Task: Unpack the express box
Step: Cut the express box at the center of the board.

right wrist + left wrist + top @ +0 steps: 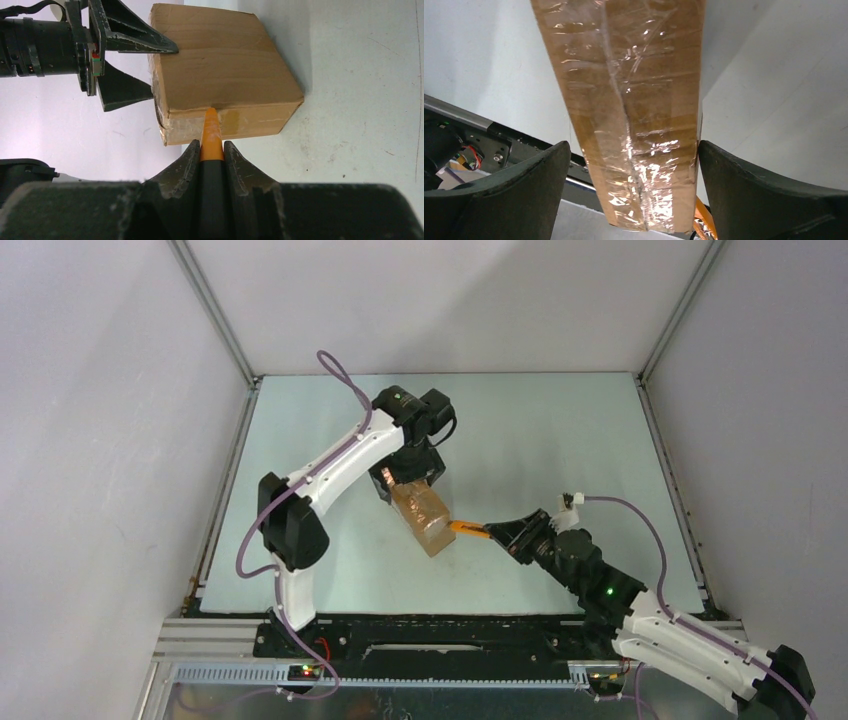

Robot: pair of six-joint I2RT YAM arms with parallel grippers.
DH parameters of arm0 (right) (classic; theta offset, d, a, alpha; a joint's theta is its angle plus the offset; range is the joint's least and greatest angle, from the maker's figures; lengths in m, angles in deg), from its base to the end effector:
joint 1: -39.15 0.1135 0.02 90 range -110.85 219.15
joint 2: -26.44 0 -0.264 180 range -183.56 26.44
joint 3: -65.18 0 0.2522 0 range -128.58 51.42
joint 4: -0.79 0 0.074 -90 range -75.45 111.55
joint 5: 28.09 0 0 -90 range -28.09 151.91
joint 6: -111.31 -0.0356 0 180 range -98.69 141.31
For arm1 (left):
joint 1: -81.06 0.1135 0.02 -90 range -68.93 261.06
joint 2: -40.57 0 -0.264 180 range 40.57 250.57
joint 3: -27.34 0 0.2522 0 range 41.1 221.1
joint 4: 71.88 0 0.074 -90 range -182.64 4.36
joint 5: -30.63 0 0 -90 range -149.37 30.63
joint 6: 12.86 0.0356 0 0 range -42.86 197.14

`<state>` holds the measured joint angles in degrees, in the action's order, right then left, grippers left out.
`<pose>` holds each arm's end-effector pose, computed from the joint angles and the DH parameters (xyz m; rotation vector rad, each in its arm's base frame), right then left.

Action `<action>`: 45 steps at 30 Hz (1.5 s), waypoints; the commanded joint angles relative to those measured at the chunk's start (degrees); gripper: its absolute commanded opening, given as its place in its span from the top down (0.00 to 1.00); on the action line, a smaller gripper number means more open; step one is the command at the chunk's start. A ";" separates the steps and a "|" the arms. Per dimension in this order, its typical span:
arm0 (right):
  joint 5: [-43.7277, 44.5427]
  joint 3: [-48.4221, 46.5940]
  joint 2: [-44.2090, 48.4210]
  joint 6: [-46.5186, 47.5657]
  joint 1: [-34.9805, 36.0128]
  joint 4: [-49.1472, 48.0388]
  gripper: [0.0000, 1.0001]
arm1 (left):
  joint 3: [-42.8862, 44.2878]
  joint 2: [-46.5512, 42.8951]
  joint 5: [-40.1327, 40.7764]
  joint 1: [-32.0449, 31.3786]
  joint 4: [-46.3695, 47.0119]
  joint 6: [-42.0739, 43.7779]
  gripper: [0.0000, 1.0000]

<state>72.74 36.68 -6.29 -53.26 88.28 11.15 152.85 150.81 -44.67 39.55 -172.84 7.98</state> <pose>0.1064 0.1127 0.2102 0.5942 1.9543 1.2974 0.2776 -0.2337 0.3195 -0.7031 2.7986 0.1224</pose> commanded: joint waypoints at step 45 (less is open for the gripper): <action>6.91 -1.87 18.29 4.26 0.95 0.26 1.00 | -25.61 -14.65 -23.85 2.94 25.14 -25.13 0.48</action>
<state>79.25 37.35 16.02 -50.48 89.11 19.31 129.24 138.81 -66.31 42.26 -152.56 -13.40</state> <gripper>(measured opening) 0.225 0.711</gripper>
